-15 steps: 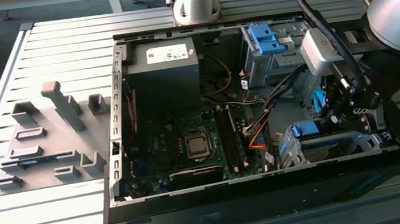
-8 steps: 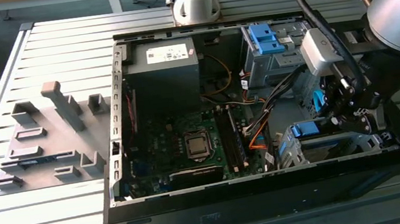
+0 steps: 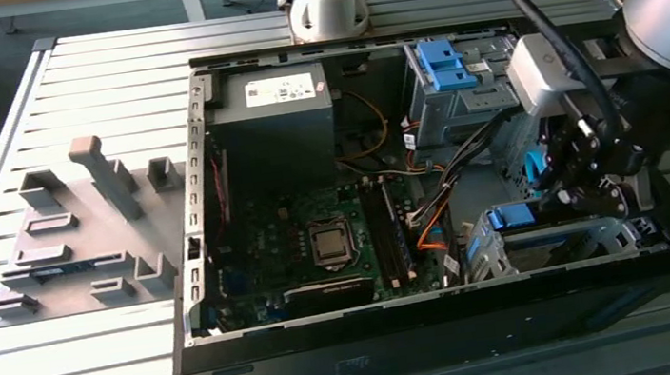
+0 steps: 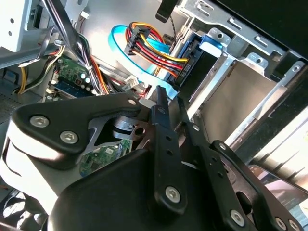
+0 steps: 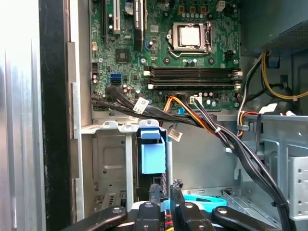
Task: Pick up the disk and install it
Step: 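Insert the second disk wire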
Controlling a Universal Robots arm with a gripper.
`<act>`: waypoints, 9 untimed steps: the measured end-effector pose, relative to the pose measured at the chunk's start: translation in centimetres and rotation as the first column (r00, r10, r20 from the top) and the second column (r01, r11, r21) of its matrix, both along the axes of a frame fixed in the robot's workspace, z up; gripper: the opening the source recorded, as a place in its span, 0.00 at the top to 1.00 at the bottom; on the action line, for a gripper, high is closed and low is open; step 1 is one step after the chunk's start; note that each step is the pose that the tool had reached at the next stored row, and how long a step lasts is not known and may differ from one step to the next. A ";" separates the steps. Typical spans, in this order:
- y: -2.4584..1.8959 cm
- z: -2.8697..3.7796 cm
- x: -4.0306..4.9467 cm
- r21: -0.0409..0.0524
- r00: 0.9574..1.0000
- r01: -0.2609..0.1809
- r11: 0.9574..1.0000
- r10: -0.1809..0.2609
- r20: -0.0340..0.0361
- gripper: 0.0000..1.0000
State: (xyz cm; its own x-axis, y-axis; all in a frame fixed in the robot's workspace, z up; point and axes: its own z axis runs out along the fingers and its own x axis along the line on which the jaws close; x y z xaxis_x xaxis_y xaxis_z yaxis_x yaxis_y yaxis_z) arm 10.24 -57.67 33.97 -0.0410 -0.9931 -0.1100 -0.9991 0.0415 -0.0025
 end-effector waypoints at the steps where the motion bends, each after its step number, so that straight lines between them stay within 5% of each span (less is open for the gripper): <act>1: 0.00 0.20 0.00 0.000 1.000 0.000 1.000 0.000 -0.001 0.76; 6: 0.00 0.82 0.00 0.000 1.000 0.000 1.000 0.000 -0.005 0.78; 9: 0.00 0.83 0.00 0.000 1.000 0.000 1.000 0.000 -0.005 0.89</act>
